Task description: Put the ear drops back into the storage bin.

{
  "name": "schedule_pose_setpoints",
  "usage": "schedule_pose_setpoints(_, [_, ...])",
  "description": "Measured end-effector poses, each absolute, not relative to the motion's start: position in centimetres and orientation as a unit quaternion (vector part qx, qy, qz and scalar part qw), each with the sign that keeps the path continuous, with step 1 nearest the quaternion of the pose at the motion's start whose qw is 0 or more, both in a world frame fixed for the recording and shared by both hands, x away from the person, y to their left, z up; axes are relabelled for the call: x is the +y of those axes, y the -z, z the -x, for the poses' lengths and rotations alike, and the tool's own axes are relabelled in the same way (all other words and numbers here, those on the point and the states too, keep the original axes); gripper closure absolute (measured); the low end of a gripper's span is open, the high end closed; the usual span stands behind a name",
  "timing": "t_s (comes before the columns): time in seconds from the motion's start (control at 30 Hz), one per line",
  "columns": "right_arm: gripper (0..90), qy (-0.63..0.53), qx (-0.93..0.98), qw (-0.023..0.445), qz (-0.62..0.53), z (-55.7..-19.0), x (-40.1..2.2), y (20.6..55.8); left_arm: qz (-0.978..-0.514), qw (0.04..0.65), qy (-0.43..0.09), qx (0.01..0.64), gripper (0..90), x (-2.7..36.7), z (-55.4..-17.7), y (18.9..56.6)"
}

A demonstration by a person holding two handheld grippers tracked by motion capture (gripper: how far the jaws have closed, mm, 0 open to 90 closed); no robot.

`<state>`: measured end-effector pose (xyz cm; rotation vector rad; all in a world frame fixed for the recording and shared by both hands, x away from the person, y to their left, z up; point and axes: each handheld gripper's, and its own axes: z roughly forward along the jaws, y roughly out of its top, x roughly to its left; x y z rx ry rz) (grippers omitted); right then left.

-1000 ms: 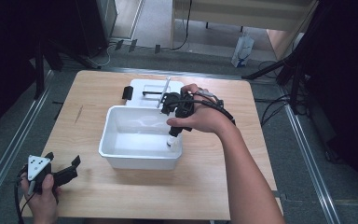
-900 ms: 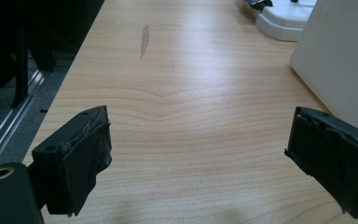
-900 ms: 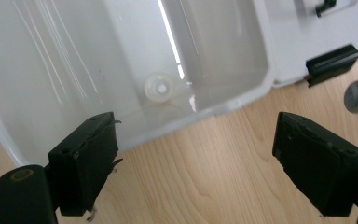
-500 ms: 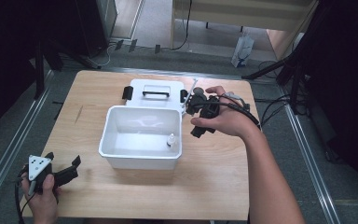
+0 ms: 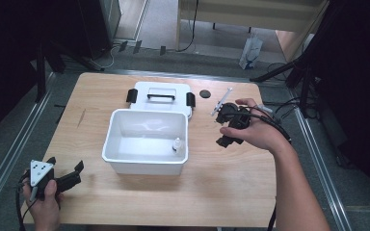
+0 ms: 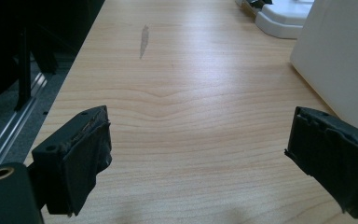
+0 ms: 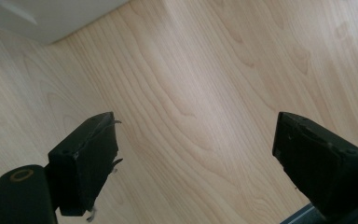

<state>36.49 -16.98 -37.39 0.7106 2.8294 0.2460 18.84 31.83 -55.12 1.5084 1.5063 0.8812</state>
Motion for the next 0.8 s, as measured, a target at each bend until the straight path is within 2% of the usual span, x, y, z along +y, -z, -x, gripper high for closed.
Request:
schedule_pose_setpoints(0.4, [13.9, -0.132, 0.940, 0.115, -0.292, -35.2, -21.4, 39.8, -0.599, 0.405, -0.350, 0.596, 7.0, 31.8, -18.8, 55.1])
schedule_pose_setpoints(0.8, [13.8, -0.205, 0.911, 0.140, -0.329, -33.1, -24.7, 43.9, -0.599, 0.404, -0.352, 0.595, 7.0, 31.8, -18.8, 55.1])
